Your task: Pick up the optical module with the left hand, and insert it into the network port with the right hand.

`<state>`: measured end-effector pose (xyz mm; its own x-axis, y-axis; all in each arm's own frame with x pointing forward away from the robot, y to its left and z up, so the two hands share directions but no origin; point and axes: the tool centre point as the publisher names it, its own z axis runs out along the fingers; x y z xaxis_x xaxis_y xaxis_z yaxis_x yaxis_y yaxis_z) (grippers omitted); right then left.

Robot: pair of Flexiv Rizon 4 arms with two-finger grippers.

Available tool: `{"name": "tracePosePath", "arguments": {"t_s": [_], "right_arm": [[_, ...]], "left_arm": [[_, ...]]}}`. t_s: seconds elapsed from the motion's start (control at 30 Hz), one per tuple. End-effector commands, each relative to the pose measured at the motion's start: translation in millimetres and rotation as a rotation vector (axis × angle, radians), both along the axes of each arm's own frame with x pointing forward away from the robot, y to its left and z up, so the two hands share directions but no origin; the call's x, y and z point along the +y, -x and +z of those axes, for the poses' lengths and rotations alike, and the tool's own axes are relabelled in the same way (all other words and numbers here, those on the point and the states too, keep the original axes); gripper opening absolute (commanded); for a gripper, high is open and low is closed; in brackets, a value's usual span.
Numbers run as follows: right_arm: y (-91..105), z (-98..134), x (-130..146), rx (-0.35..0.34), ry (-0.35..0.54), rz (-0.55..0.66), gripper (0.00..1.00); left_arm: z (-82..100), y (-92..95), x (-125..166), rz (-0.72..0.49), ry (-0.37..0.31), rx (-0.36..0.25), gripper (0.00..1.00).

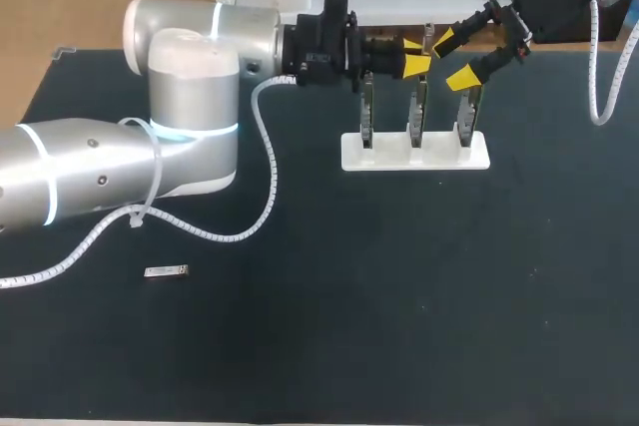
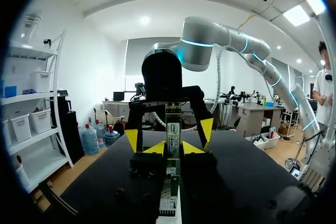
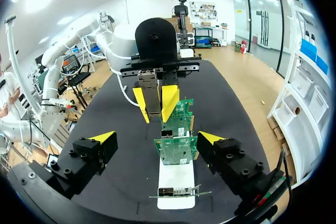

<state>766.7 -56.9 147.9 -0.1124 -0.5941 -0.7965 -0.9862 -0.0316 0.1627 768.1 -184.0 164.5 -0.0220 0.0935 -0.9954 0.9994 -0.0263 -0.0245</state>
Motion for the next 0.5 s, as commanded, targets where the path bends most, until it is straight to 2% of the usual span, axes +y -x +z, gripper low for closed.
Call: {"name": "tracePosePath", "arguments": {"t_s": [0.03,0.5], "right_arm": [[0.3,0.1,-0.1,0.000,0.000,0.000,1.00],[0.3,0.1,-0.1,0.000,0.000,0.000,1.00]], "left_arm": [[-0.6,1.2,-2.3,0.000,0.000,-0.001,0.00],[-2.8,0.0,-5.9,-0.009,-0.004,0.008,0.00]]}}
